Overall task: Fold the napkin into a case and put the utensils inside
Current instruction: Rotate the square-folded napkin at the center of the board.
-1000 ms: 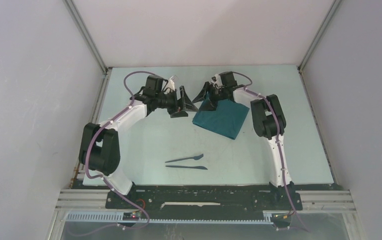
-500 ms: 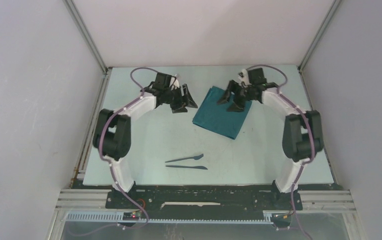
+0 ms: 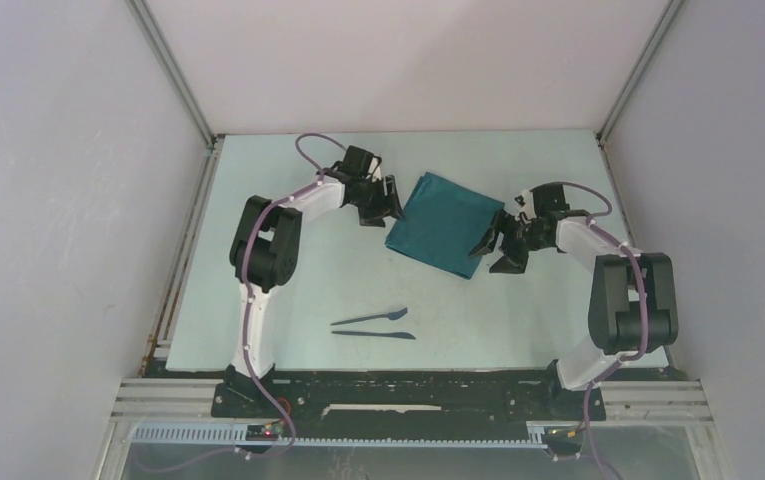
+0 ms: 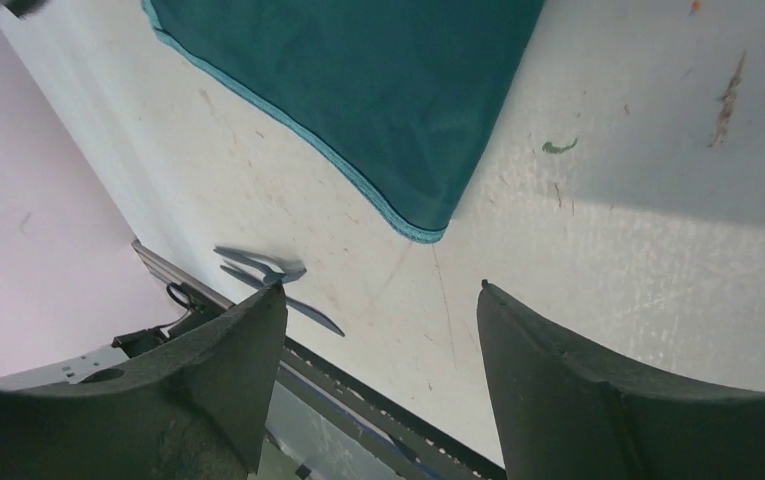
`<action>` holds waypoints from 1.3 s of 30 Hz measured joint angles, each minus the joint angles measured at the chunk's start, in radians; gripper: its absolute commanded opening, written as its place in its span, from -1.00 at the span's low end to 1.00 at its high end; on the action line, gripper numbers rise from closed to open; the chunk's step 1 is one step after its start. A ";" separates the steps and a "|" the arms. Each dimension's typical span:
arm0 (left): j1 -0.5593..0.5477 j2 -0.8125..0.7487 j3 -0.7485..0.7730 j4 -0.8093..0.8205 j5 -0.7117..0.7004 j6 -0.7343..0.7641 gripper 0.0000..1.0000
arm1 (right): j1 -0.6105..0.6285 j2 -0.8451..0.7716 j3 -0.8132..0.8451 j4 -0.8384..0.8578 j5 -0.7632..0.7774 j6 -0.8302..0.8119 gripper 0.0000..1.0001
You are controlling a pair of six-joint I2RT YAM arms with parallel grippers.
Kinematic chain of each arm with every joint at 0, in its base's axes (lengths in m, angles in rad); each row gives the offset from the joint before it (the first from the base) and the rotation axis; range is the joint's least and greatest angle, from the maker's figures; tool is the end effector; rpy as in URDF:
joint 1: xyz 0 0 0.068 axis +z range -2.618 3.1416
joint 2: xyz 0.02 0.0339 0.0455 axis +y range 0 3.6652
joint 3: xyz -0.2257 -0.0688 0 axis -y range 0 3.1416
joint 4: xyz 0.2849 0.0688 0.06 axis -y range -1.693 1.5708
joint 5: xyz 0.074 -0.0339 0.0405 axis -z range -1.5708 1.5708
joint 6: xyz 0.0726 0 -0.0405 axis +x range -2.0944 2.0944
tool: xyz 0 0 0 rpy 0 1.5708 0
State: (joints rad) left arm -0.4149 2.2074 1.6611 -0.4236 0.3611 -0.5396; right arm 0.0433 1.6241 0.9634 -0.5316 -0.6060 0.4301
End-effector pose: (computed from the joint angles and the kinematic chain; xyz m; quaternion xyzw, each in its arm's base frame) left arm 0.4555 -0.2287 0.0812 -0.0055 0.9412 -0.2861 0.1798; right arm 0.3411 0.0562 0.0872 0.1251 0.9307 0.3270 0.1058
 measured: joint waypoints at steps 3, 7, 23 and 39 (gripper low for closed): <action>-0.002 0.000 -0.007 -0.011 -0.001 -0.001 0.34 | -0.018 -0.012 0.000 0.021 -0.010 -0.005 0.54; -0.009 -0.014 -0.042 0.006 0.002 -0.001 0.25 | -0.029 -0.013 0.000 0.037 -0.021 -0.006 0.54; -0.055 -0.122 -0.265 0.089 0.014 -0.045 -0.52 | -0.030 -0.035 0.000 0.032 0.058 -0.012 0.51; -0.187 -0.463 -0.657 0.298 -0.023 -0.313 0.23 | -0.017 -0.017 0.024 0.089 0.075 0.008 0.54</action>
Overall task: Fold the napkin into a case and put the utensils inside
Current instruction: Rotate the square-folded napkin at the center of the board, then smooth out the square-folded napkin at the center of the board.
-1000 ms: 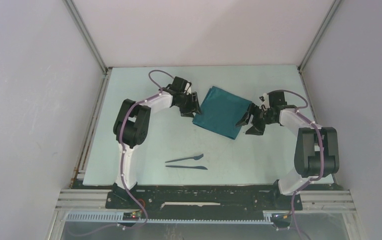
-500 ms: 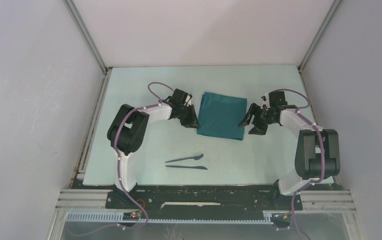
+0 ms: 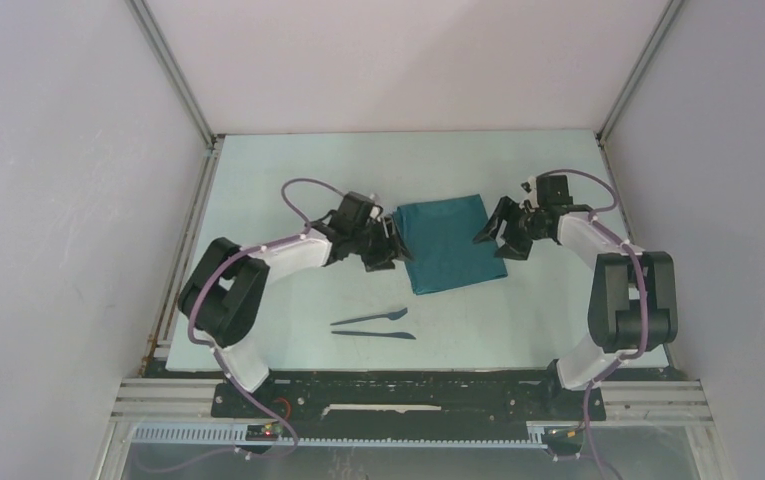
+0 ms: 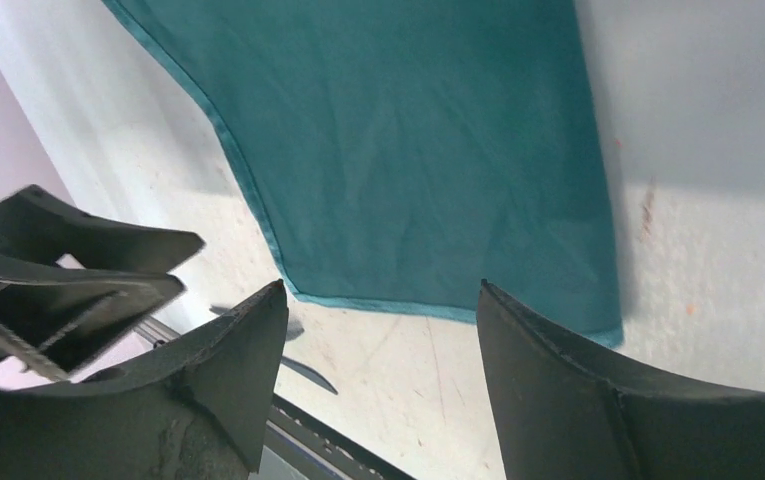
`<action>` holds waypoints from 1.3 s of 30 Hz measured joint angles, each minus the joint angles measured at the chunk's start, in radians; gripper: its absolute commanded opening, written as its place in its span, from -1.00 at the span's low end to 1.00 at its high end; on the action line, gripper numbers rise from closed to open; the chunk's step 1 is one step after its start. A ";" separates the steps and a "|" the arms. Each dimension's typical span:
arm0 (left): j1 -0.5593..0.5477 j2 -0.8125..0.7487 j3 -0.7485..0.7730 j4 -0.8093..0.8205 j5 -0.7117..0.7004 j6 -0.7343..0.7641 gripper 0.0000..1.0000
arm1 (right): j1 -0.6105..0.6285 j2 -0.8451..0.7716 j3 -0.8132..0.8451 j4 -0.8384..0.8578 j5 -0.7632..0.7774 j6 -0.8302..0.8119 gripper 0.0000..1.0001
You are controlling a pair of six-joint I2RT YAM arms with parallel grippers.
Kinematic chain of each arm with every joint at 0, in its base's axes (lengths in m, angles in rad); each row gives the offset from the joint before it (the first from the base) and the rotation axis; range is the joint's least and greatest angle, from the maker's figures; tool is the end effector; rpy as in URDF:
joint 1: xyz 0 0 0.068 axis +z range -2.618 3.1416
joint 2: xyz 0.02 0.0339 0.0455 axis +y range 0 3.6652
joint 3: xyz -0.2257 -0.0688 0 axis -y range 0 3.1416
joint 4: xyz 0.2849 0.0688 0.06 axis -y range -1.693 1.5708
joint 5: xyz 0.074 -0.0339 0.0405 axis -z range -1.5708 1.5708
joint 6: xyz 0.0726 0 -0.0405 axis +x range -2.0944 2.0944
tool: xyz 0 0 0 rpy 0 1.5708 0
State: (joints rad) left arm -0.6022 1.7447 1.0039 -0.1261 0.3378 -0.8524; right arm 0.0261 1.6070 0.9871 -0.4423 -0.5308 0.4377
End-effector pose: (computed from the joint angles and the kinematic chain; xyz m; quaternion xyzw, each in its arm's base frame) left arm 0.3177 -0.2475 0.0792 -0.0580 0.9253 -0.3438 0.1489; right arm 0.3604 0.0462 0.1031 0.1263 0.9277 0.3029 0.1779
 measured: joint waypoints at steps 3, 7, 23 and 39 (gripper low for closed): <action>0.053 -0.024 0.046 -0.014 -0.014 0.023 0.24 | 0.028 0.044 0.058 0.013 -0.002 0.011 0.53; 0.113 0.043 0.235 -0.074 -0.019 0.136 0.37 | 0.087 0.102 0.128 0.045 -0.018 0.018 0.53; 0.119 0.508 0.879 -0.417 -0.106 0.542 0.46 | 0.140 0.112 0.110 0.019 -0.047 0.008 0.50; 0.130 0.601 0.970 -0.483 -0.036 0.570 -0.25 | 0.095 0.100 0.053 0.013 -0.053 -0.006 0.49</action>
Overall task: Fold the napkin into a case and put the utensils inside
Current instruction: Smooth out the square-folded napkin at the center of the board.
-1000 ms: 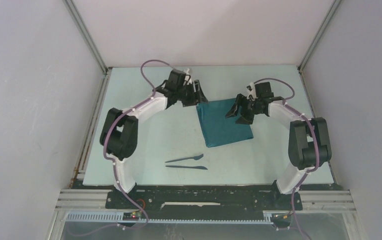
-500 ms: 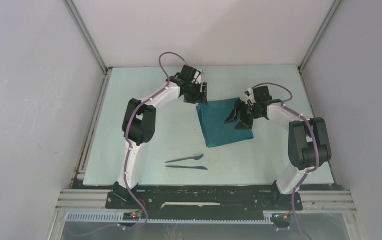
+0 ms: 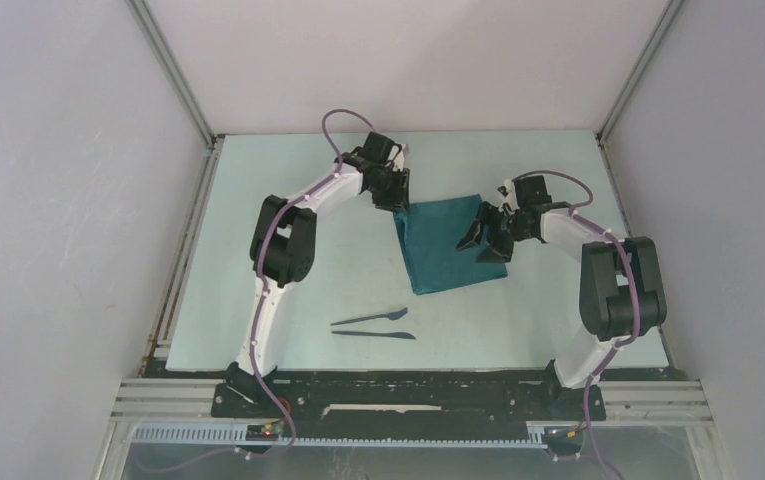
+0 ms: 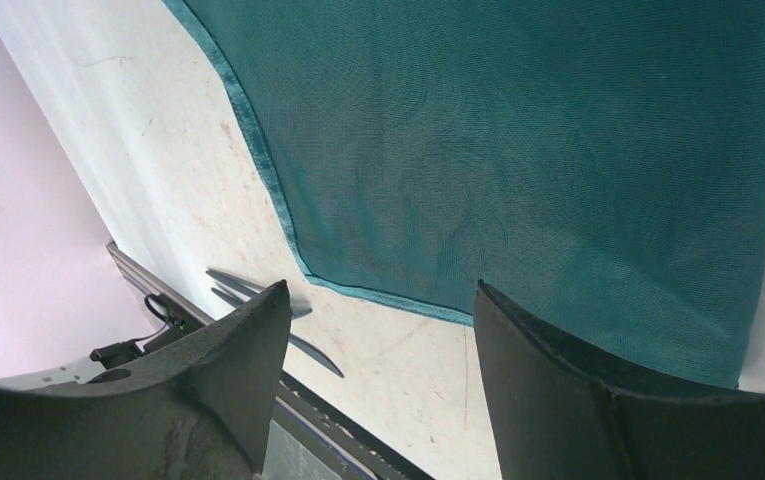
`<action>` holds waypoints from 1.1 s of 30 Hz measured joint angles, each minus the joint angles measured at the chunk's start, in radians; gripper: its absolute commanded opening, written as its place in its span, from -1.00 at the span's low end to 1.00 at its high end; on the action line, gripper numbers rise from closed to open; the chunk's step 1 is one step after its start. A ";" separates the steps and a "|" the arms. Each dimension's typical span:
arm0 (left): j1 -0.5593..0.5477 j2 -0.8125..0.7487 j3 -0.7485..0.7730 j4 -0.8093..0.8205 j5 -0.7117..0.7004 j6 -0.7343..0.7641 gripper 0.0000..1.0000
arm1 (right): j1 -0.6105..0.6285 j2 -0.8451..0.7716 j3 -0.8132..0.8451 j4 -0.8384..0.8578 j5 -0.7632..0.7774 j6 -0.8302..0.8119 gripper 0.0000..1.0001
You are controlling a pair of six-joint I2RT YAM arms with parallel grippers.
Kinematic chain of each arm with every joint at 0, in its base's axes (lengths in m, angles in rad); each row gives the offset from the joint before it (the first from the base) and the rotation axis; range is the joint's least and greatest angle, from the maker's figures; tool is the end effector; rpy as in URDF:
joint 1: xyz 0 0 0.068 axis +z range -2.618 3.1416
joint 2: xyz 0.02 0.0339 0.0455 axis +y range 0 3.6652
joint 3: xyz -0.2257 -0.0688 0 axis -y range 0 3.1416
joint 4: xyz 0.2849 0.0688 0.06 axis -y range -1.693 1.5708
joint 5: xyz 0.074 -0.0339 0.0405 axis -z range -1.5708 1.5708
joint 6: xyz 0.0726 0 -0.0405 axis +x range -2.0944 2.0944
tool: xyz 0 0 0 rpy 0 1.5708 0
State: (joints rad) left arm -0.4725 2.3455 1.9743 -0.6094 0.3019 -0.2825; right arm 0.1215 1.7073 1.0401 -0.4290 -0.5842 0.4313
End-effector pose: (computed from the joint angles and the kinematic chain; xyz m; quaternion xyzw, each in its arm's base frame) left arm 0.4754 -0.2672 0.1083 0.1333 0.9375 -0.2397 0.2142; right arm 0.3655 0.0850 0.0883 0.0767 0.9301 0.3307 0.1402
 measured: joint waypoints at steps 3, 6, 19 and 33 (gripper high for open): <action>0.002 0.000 0.000 0.001 0.002 -0.006 -0.41 | -0.003 0.000 -0.003 0.001 0.000 -0.001 0.48; 0.002 0.000 -0.005 0.005 0.008 -0.015 -0.55 | -0.004 0.000 -0.007 0.000 0.000 -0.003 0.48; 0.015 -0.034 -0.126 0.011 0.007 -0.106 -0.66 | -0.022 0.000 -0.008 0.003 0.021 -0.004 0.47; 0.057 -0.060 -0.136 0.006 -0.007 -0.154 -0.63 | -0.076 0.000 -0.028 0.006 0.060 -0.003 0.48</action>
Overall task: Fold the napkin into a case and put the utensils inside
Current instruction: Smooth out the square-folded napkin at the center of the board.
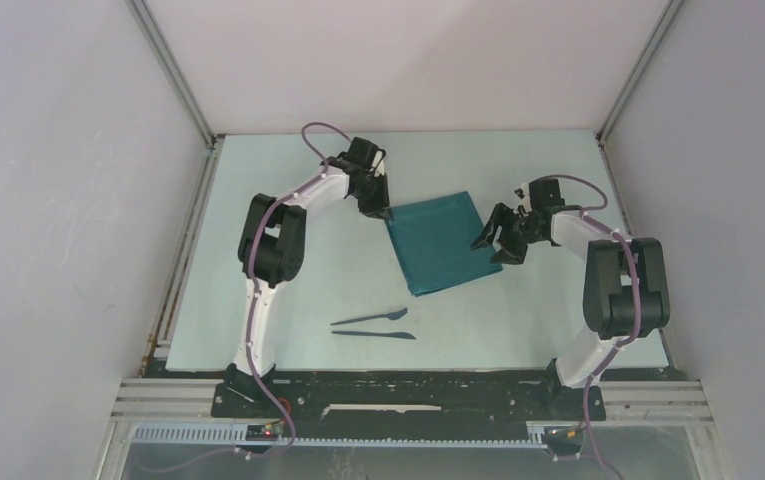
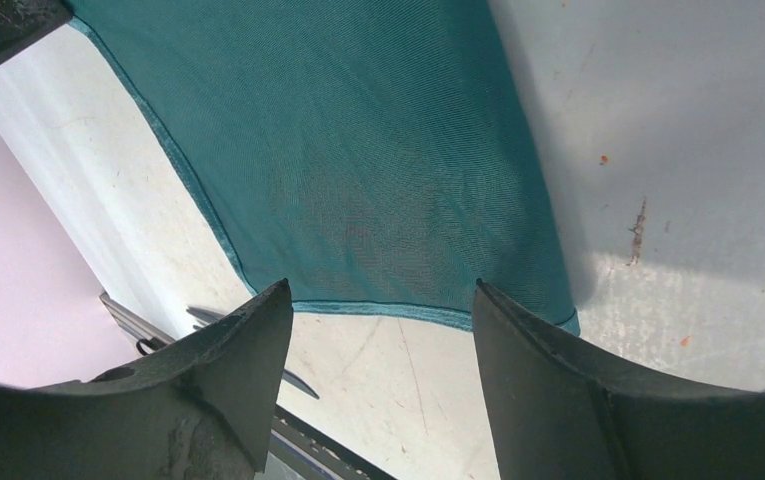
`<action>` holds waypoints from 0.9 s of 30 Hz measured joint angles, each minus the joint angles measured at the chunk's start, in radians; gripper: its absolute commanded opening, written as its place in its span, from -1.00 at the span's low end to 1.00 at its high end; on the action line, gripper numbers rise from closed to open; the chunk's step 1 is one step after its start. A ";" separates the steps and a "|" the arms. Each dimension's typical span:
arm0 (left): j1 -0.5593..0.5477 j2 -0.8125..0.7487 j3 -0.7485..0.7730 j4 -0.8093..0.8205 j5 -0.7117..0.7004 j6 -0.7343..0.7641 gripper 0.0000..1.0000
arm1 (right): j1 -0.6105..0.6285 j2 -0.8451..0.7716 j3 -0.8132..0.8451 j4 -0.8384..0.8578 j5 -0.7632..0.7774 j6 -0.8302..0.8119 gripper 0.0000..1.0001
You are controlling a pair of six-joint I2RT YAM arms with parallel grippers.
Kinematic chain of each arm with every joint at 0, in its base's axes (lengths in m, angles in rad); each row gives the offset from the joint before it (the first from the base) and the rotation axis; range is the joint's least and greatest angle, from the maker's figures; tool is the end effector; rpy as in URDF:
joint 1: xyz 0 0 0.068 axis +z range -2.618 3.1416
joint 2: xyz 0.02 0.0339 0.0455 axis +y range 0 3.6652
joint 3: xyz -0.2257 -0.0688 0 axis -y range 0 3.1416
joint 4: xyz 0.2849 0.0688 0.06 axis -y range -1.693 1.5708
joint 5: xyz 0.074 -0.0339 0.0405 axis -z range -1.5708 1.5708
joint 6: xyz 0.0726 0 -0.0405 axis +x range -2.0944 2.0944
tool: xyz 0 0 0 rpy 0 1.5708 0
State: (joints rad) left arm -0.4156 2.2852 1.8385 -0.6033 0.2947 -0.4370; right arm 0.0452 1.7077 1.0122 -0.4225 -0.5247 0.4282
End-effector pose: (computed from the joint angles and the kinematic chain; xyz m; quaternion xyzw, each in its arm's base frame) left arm 0.4692 -0.2301 0.0906 0.0276 0.9562 -0.2345 0.1732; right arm 0.3658 0.0530 0.0776 0.1220 0.9350 0.2965 0.1515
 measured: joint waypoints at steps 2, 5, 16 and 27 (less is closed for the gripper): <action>0.000 0.000 0.000 -0.003 0.002 -0.001 -0.63 | -0.002 0.000 0.000 0.000 0.000 0.000 0.48; 0.000 0.000 0.000 -0.006 0.007 -0.008 -0.63 | -0.006 0.001 -0.001 0.002 0.000 0.001 0.48; 0.000 0.000 0.000 -0.014 0.005 -0.012 -0.67 | -0.051 0.048 -0.032 0.031 -0.008 0.023 0.48; 0.000 -0.002 0.000 -0.053 0.005 -0.011 -0.61 | -0.082 0.050 -0.032 0.041 -0.016 0.042 0.48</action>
State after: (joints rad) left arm -0.4156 2.2833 1.8385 -0.6567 0.2993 -0.4484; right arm -0.0368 1.7580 0.9798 -0.3813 -0.5404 0.4698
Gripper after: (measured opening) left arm 0.180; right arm 0.739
